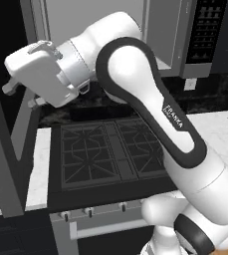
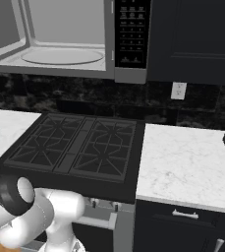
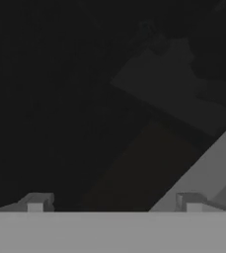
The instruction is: Open the microwave, place the bowl with waffle inside the microwave, then close the microwave door and turn it on.
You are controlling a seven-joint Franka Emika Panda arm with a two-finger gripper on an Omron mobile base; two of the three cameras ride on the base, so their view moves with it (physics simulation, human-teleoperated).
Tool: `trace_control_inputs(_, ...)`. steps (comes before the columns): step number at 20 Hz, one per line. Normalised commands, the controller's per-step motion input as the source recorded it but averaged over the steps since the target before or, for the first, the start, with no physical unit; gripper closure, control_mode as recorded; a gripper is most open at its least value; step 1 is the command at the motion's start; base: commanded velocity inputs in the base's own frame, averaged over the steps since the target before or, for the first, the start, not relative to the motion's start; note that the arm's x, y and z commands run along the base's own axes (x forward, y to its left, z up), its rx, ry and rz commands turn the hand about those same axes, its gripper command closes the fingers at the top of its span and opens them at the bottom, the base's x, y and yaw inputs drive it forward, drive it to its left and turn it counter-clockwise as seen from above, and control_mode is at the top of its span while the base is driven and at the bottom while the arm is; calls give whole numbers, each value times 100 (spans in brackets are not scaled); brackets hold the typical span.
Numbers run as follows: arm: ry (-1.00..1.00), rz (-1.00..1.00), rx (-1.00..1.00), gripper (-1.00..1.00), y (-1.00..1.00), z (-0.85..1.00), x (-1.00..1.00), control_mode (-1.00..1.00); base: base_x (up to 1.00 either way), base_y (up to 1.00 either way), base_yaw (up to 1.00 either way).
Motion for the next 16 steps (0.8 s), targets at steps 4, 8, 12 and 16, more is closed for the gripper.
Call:
trace_control_inputs(4, 0, 0, 0, -100, -84, 0, -49, -100, 0, 0, 0)
trace_control_inputs(8, 0, 0, 0, -100, -100, -5, -19, -100, 0, 0, 0)
trace_control_inputs(12, 0, 0, -5, -100, -92, -13, -1, -100, 0, 0, 0)
trace_control_inputs(16, 1, -1, -16, -100, -83, -17, 0, -100, 0, 0, 0)
